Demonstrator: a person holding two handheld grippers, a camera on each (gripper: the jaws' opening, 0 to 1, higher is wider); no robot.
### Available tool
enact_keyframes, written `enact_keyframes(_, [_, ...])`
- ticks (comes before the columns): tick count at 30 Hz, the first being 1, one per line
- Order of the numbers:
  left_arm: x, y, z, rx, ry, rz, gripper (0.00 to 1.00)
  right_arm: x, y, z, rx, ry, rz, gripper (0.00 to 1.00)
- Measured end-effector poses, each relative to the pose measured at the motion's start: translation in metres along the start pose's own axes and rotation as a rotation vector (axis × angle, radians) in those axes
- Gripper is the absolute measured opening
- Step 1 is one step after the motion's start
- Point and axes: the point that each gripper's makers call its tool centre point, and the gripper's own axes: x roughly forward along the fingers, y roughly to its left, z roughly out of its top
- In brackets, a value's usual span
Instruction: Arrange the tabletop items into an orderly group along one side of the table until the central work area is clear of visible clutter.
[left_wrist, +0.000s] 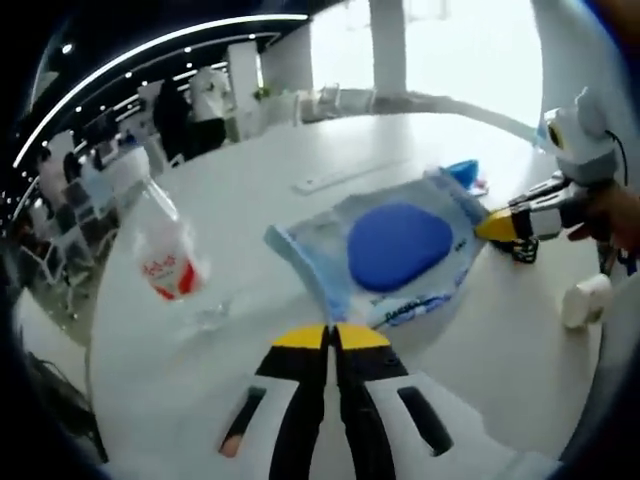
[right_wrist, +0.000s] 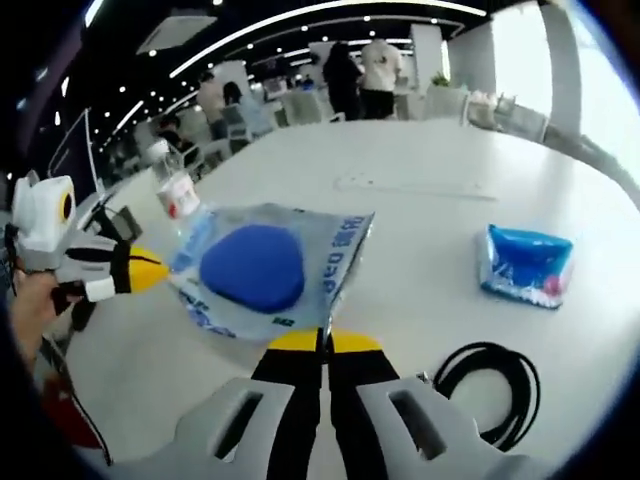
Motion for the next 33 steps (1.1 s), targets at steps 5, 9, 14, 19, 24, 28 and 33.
enact_keyframes(5, [0.007, -0.012, 0.013, 0.002, -0.020, -0.020, 0.00, -0.001, -0.021, 0.007, -0.022, 0.008, -0.031, 0.01])
enact_keyframes(9, [0.014, -0.021, 0.023, -0.005, -0.035, -0.033, 0.00, 0.000, -0.034, 0.010, -0.031, 0.014, -0.041, 0.01])
enact_keyframes(14, [0.022, -0.031, 0.033, -0.015, -0.051, -0.055, 0.00, 0.001, -0.056, 0.015, -0.043, 0.021, -0.056, 0.01])
enact_keyframes(19, [0.034, -0.043, 0.043, -0.035, -0.066, -0.078, 0.00, 0.005, -0.075, 0.015, -0.060, 0.044, -0.070, 0.01])
enact_keyframes(24, [0.045, -0.054, 0.049, -0.063, -0.072, -0.103, 0.00, 0.010, -0.091, 0.011, -0.071, 0.073, -0.078, 0.01])
enact_keyframes(28, [0.052, -0.058, 0.049, -0.120, -0.076, -0.126, 0.00, 0.013, -0.101, 0.010, -0.073, 0.090, -0.075, 0.01])
enact_keyframes(33, [0.063, -0.061, 0.047, -0.123, -0.056, -0.116, 0.00, 0.023, -0.106, 0.004, -0.068, 0.119, -0.065, 0.01])
